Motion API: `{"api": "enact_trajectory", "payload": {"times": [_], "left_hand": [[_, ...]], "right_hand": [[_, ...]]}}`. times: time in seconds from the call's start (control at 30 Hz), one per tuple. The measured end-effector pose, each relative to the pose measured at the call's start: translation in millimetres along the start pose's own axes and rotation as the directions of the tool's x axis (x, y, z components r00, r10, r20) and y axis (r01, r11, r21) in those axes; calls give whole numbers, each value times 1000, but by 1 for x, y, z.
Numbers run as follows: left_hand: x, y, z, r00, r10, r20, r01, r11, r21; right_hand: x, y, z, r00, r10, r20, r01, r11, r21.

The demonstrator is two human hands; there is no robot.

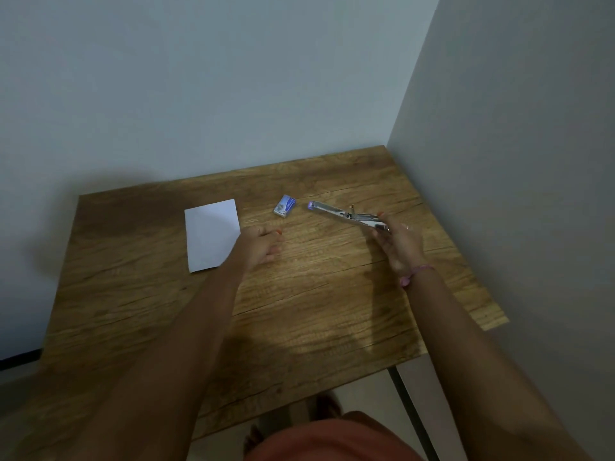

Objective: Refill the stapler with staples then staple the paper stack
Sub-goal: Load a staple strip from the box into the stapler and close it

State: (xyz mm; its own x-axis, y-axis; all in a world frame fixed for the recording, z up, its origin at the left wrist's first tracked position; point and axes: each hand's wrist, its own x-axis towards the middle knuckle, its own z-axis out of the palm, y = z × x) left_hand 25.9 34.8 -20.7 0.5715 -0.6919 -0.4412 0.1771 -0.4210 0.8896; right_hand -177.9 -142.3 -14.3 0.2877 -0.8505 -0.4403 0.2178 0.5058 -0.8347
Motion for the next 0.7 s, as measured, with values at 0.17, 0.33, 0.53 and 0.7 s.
{"api": "enact_trajectory", "payload": {"times": [0.17,0.33,0.53,0.7], "left_hand": [[8,-1,6,999,39,-24,-38,998,52],[20,-1,11,985,138,-101,-126,985,121],[33,4,16,900,397,-180,-232,786,574],[42,7,18,895,437,-93,-268,692,670]], "right_hand": [[-1,17,9,995,16,-95,-11,998,55],[5,26,12,990,-37,-134,34,999,-19],[9,34,0,986,-161,-36,132,901,-412],[10,31,-3,970,-231,-69,157,823,-546]]}}
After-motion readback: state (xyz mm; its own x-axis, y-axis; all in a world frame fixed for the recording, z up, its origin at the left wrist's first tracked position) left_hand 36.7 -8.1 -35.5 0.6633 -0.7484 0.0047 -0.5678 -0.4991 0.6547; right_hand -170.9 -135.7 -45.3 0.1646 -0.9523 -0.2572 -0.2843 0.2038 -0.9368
